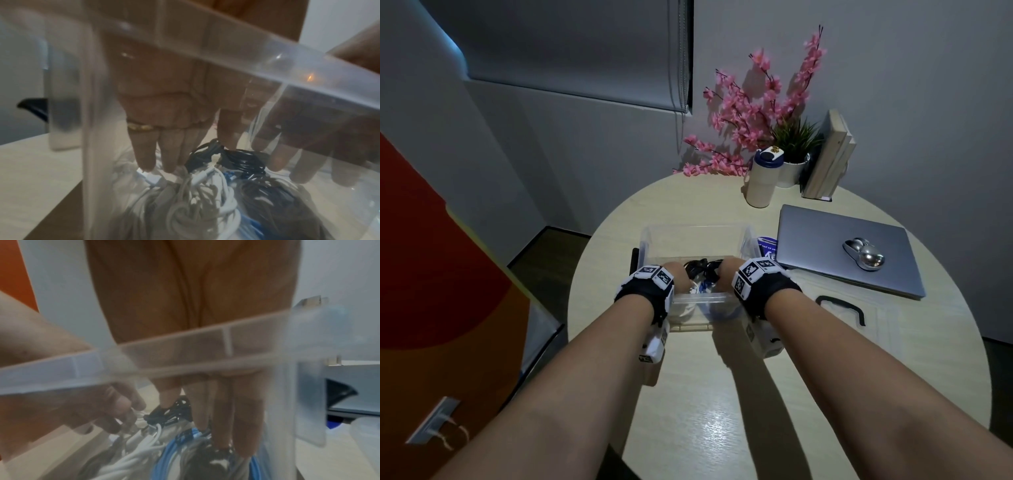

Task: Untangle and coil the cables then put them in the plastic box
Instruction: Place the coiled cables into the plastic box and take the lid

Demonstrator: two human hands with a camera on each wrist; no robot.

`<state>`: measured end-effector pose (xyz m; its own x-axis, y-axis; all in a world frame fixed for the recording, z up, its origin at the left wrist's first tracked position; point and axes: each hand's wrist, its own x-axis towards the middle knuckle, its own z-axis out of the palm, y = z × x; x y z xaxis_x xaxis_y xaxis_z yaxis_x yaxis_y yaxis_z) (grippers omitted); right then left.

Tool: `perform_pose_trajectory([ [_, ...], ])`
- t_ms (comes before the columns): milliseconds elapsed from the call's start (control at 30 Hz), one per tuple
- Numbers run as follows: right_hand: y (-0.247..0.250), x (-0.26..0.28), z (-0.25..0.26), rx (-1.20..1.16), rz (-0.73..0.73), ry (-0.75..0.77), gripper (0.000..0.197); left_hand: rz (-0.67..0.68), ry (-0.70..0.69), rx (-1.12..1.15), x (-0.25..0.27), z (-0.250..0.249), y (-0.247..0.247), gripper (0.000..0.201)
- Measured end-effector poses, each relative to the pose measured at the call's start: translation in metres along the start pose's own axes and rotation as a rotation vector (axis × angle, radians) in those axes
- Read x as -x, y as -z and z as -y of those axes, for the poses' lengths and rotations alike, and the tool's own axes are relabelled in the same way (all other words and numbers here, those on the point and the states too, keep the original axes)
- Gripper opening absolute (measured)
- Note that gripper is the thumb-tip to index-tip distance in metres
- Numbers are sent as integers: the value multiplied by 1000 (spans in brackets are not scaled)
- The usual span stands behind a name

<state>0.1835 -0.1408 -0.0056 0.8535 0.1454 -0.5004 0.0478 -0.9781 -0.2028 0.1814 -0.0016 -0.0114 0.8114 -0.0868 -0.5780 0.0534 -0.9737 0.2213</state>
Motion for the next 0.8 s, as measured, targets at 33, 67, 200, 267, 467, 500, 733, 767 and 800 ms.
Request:
perform_pose_trajectory([
  [33, 4, 10, 0, -15, -6, -4, 34, -20, 2, 36, 0, 0, 1, 30],
  [67, 0, 10, -2, -24, -17, -6, 34, -33, 0, 43, 3, 1, 4, 31],
  [200, 11, 20, -5, -237, -141, -23, 29, -128, -64, 137, 13, 3, 12, 33],
  [267, 19, 31, -12, -385, -306, -9, 27, -213, -111, 191, 20, -1, 14, 31],
  [467, 20, 60, -57, -630, -598, -118, 24, -400, -362, 313, 49, -44, 18, 20],
  [500, 17, 64, -68, -632, -617, -155, 23, -381, -413, 326, 57, -56, 18, 19],
  [733, -47, 77, -154, -285, -267, -365, 26, -84, -601, 184, 69, -113, -40, 22],
  [767, -58, 81, -161, -200, -174, -357, 27, -38, -588, 124, 65, -115, -54, 27],
  [800, -68, 85, -168, -125, -118, -331, 28, 5, -559, 75, 61, -117, -67, 32],
])
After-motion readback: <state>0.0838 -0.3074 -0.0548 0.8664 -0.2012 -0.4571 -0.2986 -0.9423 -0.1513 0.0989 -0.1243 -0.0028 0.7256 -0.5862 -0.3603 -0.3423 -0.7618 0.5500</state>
